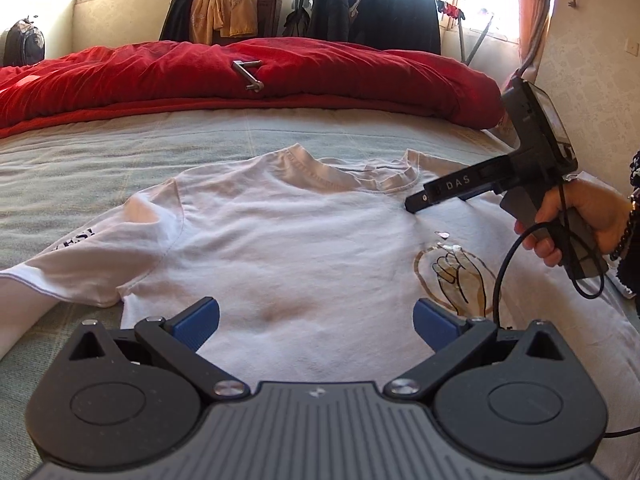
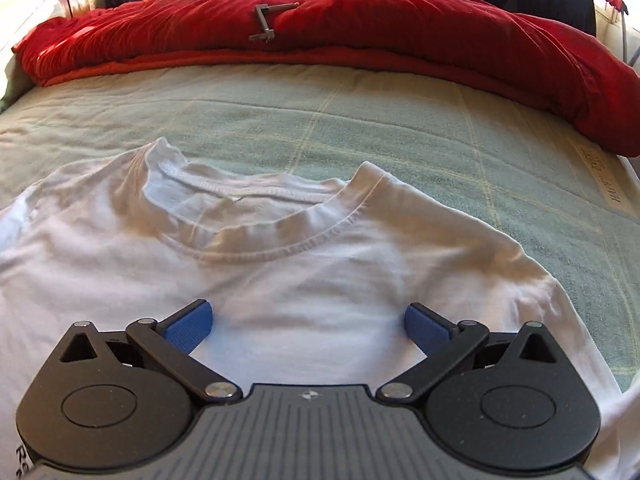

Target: Fold clothes

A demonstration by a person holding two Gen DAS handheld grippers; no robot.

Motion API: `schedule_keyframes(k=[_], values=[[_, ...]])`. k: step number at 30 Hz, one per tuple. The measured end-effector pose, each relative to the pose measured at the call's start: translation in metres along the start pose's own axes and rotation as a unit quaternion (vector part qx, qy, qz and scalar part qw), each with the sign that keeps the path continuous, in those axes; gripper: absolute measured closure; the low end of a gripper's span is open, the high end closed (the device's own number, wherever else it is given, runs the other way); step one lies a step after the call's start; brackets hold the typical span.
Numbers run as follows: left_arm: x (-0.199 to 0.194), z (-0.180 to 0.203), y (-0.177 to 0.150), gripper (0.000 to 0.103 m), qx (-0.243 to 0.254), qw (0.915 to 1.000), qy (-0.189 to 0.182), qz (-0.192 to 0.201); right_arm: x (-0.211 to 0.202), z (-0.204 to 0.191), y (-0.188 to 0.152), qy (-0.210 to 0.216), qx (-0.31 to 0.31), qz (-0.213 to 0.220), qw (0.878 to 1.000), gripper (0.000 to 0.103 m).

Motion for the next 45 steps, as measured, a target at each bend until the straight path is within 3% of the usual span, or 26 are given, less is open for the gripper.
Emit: schedule_keyframes(k=[7,12,15,18,22,26,29,33,39,45], values=[[0.008,-0.001,-0.004,0.001,0.006,0.9998,0.01,-0.016,0.043,0.014,0.042,-0.021,0.021,0.017,0.999,0.0],[0.003,0.003,-0.004,0.001,0.022,0.9996,0.012,-0.014,0.026,0.001,0.049,-0.026,0.016,0.017,0.999,0.0],[-0.007,0.004,0.0,0.001,0.028,0.9996,0.003,-0.001,-0.001,-0.02,0.047,0.021,0.009,0.01,1.0,0.0],[-0.012,0.002,0.002,0.001,0.038,0.9993,-0.007,-0.001,-0.024,-0.06,0.045,0.089,-0.039,-0.01,0.995,0.0],[-0.012,-0.006,0.002,0.001,0.035,0.9989,-0.028,-0.015,-0.029,-0.11,0.047,0.193,-0.074,-0.062,0.976,0.0],[-0.01,-0.023,0.003,0.001,0.011,0.9998,-0.007,-0.015,-0.011,-0.148,0.047,0.243,-0.098,-0.092,0.961,0.0],[-0.012,-0.036,0.003,0.001,-0.003,0.9998,0.014,-0.017,0.018,-0.173,0.043,0.199,-0.131,-0.104,0.966,0.0],[-0.016,-0.05,0.006,0.001,-0.025,0.9994,0.022,-0.01,0.045,-0.19,0.043,0.138,-0.174,-0.062,0.973,0.0],[-0.024,-0.061,0.009,0.001,-0.049,0.9981,0.035,0.011,0.072,-0.204,0.064,0.12,-0.171,-0.021,0.978,0.0],[-0.037,-0.07,0.014,0.001,-0.078,0.9953,0.013,0.056,0.087,-0.206,0.08,0.126,-0.144,0.004,0.981,0.0]])
Point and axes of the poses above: each gripper's, at about its wrist camera, not at the fingertips, and x roughly the way its jaws point, z to its right, y to its top, the point moved 1 cm from there along x, roughly the way its jaws point, and after that the axes turned 2 degrees about z, right-handed, at the moved point
